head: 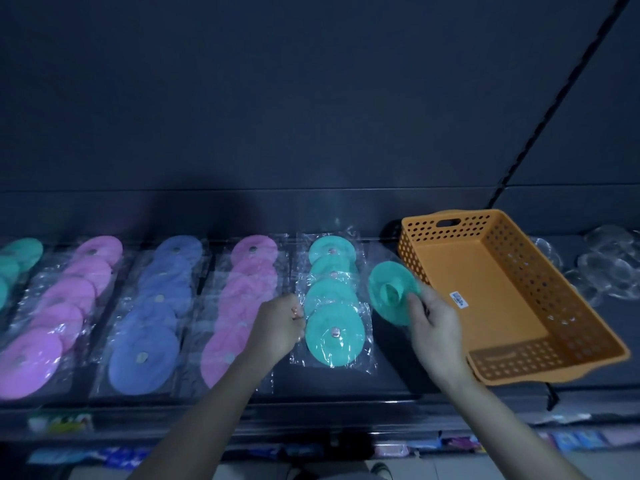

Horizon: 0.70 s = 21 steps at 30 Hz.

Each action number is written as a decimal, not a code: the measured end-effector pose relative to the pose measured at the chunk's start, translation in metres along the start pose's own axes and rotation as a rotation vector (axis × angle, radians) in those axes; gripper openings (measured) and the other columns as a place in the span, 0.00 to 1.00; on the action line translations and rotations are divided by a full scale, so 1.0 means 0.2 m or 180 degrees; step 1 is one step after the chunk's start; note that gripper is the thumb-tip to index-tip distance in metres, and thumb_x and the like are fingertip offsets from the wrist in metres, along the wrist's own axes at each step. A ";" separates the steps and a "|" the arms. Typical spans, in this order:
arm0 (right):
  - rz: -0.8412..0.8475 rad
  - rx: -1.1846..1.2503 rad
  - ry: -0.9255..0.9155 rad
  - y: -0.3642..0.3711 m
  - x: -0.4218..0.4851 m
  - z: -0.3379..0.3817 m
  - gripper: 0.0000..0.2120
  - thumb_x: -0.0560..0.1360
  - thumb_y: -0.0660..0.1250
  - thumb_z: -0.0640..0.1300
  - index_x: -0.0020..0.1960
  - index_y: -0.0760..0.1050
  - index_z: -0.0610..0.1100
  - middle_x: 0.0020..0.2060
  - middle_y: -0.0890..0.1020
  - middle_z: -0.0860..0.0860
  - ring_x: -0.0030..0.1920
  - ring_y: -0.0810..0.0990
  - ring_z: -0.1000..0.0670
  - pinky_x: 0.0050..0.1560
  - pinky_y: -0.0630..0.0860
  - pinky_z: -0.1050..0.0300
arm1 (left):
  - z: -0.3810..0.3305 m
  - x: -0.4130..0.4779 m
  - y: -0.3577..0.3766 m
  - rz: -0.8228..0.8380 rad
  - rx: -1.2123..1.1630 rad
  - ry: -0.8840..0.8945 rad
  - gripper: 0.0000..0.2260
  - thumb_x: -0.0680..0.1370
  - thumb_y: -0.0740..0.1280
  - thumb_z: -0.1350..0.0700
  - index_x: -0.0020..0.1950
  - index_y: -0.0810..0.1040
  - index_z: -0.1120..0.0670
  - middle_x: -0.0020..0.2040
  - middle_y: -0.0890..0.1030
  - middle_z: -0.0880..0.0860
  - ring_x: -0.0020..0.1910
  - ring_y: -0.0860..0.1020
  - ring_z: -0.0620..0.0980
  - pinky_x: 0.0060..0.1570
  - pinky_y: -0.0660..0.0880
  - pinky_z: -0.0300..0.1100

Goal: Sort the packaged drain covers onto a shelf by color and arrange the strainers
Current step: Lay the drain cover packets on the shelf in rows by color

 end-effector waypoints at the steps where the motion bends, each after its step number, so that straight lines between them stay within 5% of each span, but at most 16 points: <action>1: 0.0064 0.0055 -0.0256 0.01 -0.01 0.02 0.14 0.79 0.58 0.35 0.56 0.76 0.50 0.47 0.81 0.59 0.48 0.78 0.62 0.48 0.72 0.72 | 0.00 0.00 0.01 -0.0030 -0.0027 -0.0025 0.12 0.75 0.65 0.68 0.36 0.72 0.53 0.36 0.79 0.53 0.33 0.80 0.50 0.39 0.81 0.49; 5: 0.1045 -0.0363 -0.1402 0.11 -0.07 0.00 0.18 0.74 0.62 0.39 0.62 0.76 0.51 0.63 0.77 0.54 0.68 0.70 0.57 0.70 0.64 0.59 | 0.02 0.03 0.03 -0.0061 -0.0197 -0.0191 0.08 0.75 0.65 0.67 0.37 0.72 0.59 0.39 0.78 0.58 0.36 0.81 0.54 0.41 0.81 0.55; 7: 0.1587 -0.0980 -0.1680 0.16 -0.11 -0.10 0.22 0.70 0.69 0.37 0.61 0.77 0.54 0.68 0.70 0.56 0.74 0.60 0.53 0.73 0.56 0.50 | 0.03 0.05 0.03 -0.0091 -0.0288 -0.0272 0.06 0.75 0.65 0.67 0.39 0.72 0.62 0.42 0.79 0.62 0.39 0.81 0.56 0.41 0.81 0.55; 10: 0.2110 -0.1539 -0.1698 0.17 -0.13 -0.21 0.30 0.66 0.71 0.31 0.61 0.76 0.58 0.73 0.61 0.57 0.76 0.49 0.52 0.73 0.50 0.43 | 0.03 0.06 0.02 -0.0044 -0.0549 -0.0411 0.10 0.78 0.61 0.67 0.37 0.67 0.59 0.42 0.76 0.58 0.38 0.79 0.49 0.35 0.80 0.39; 12: 0.2258 -0.1681 -0.1775 0.15 -0.13 -0.22 0.27 0.67 0.66 0.33 0.59 0.77 0.57 0.74 0.59 0.58 0.76 0.45 0.54 0.74 0.48 0.45 | 0.02 0.05 0.02 0.0063 -0.0553 -0.0381 0.11 0.79 0.60 0.67 0.38 0.66 0.58 0.43 0.75 0.57 0.39 0.78 0.48 0.33 0.79 0.35; 17: 0.2051 -0.1424 -0.1409 0.15 -0.12 -0.16 0.12 0.75 0.60 0.50 0.54 0.80 0.54 0.69 0.70 0.57 0.75 0.52 0.59 0.75 0.52 0.47 | 0.00 0.06 0.02 0.0190 0.0360 -0.0073 0.06 0.79 0.61 0.61 0.43 0.66 0.55 0.46 0.79 0.61 0.43 0.81 0.56 0.39 0.77 0.51; 21: 0.1783 -0.2053 -0.1728 0.21 -0.13 -0.18 0.23 0.75 0.65 0.53 0.69 0.67 0.54 0.73 0.63 0.52 0.75 0.56 0.51 0.72 0.49 0.42 | -0.07 0.05 0.00 -0.0196 0.0494 0.0303 0.10 0.80 0.61 0.55 0.40 0.68 0.56 0.36 0.76 0.54 0.33 0.74 0.49 0.32 0.71 0.42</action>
Point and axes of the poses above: each hand's wrist, its own x-axis towards the middle knuckle, its own y-axis out of the palm, z = x × y, the point moved 4 cm from there along x, towards the middle knuckle
